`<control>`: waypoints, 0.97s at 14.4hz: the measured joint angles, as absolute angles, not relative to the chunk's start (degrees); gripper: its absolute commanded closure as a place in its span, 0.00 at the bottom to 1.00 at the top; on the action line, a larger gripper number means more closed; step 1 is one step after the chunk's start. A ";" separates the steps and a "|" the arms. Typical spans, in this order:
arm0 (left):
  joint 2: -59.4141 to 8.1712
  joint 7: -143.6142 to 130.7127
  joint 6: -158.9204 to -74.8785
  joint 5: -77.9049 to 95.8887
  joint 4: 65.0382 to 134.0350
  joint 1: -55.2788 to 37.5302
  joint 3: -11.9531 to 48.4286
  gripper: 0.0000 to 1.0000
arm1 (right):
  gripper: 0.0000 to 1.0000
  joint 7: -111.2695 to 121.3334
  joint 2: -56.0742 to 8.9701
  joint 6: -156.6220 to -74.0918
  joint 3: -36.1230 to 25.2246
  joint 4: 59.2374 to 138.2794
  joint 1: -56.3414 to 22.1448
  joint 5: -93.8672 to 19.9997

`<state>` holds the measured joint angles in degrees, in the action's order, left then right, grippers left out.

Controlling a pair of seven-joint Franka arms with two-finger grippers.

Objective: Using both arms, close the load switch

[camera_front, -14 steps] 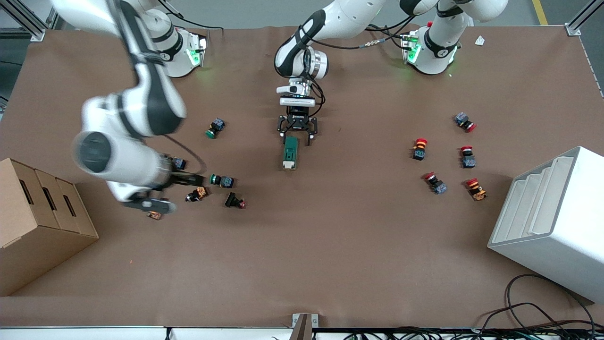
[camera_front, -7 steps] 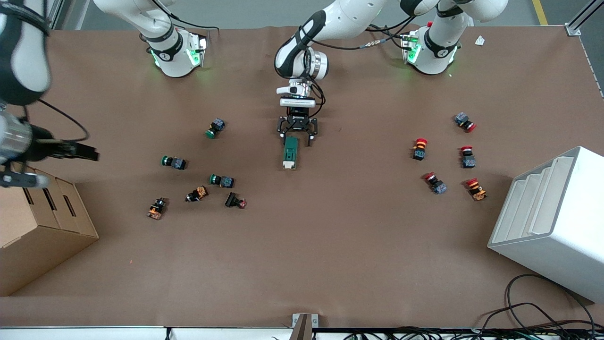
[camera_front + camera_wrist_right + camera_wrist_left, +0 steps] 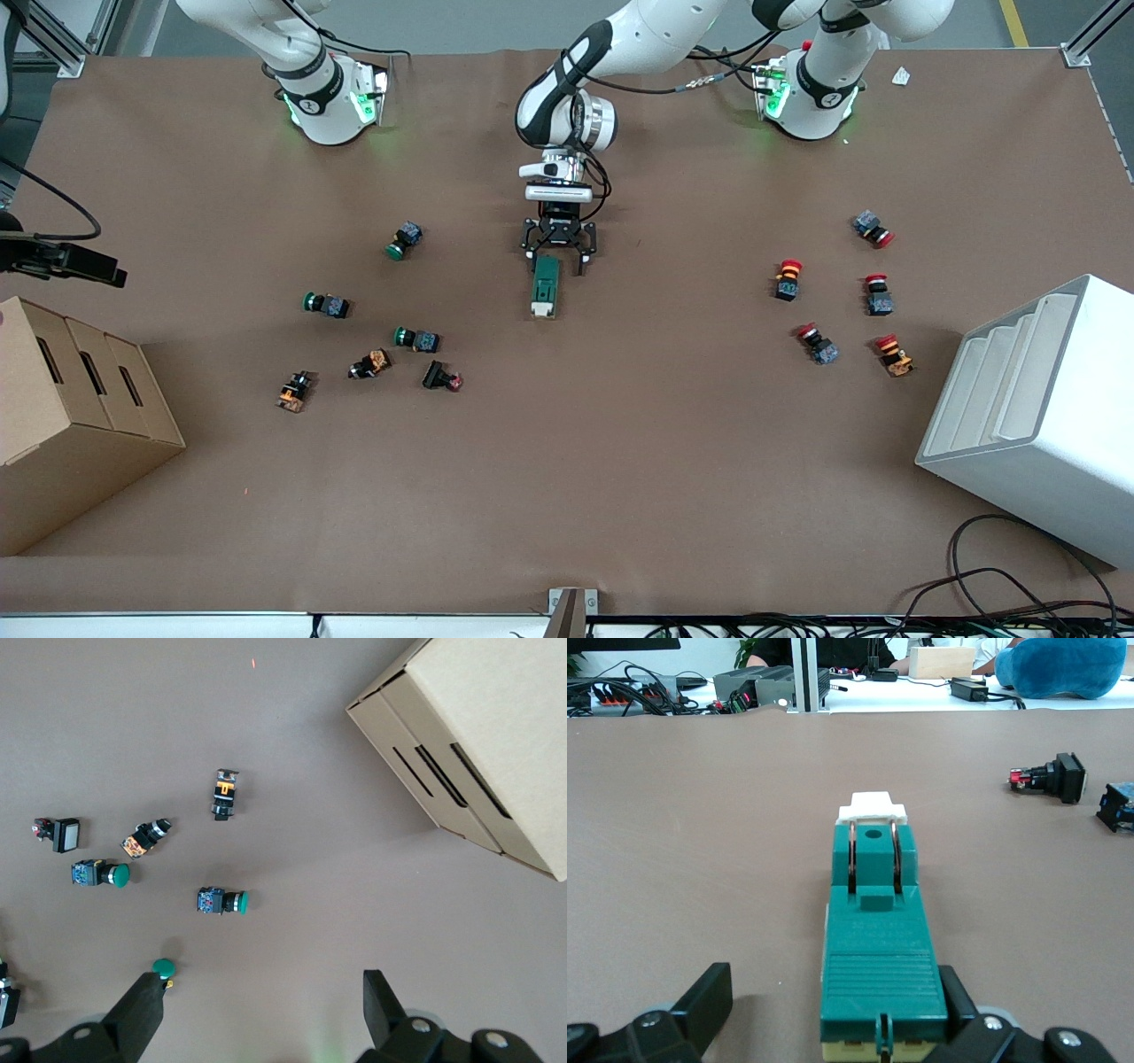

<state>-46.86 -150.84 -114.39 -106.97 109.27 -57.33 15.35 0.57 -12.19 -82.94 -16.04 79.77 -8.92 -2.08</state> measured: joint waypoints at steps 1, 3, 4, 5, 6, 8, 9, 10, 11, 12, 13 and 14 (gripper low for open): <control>-46.86 -150.82 -114.45 -106.97 109.24 -57.27 15.35 0.01 | 0.00 0.53 -12.64 -82.93 -15.85 79.75 -8.95 -2.08; -46.86 -150.81 -114.48 -106.97 109.22 -57.22 15.36 0.01 | 0.00 0.49 -12.99 -82.04 -15.76 79.71 -8.95 -2.10; -46.86 -150.81 -114.48 -106.97 109.22 -57.21 15.36 0.01 | 0.00 0.49 -12.92 -81.40 -15.75 79.52 -8.95 -2.11; -46.86 -150.81 -114.48 -106.97 109.21 -57.20 15.36 0.01 | 0.00 0.25 -12.77 -80.93 -15.72 79.19 -8.95 -2.12; -46.86 -150.81 -114.49 -106.97 109.21 -57.19 15.36 0.01 | 0.00 -0.47 -12.48 -80.52 -15.65 79.03 -8.94 -2.13; -46.86 -150.81 -114.61 -106.97 109.19 -57.17 15.36 0.01 | 0.00 -1.81 -11.72 -79.90 -13.86 78.97 -7.92 -2.13; -46.86 -150.81 -114.64 -106.96 109.18 -57.16 15.36 0.01 | 0.00 -2.27 -11.21 -79.66 -11.08 78.99 -6.05 -2.12; -46.85 -150.81 -114.65 -106.96 109.16 -57.15 15.37 0.01 | 0.00 -2.95 -10.63 -79.43 -8.18 79.17 -3.93 -2.09; -46.85 -150.81 -114.69 -106.96 109.12 -57.11 15.37 0.01 | 0.00 -3.35 -9.92 -79.33 -5.95 79.64 -1.97 -2.07; -46.84 -150.81 -114.80 -106.96 109.07 -57.03 15.37 0.01 | 0.00 -3.45 -9.06 -79.28 -4.47 80.39 -0.27 -2.06; -46.83 -150.81 -114.92 -106.96 109.03 -56.94 15.37 0.01 | 0.00 -3.45 -8.13 -79.26 -3.18 81.25 1.49 -2.06; -46.82 -150.76 -114.99 -106.96 108.95 -56.89 15.38 0.01 | 0.00 -3.45 -7.28 -79.23 -2.22 82.01 2.88 -2.06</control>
<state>-46.82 -150.76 -114.99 -106.96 108.95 -56.89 15.38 -3.45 -7.28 -79.23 -2.22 82.01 2.88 -2.06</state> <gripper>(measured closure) 0.004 0.000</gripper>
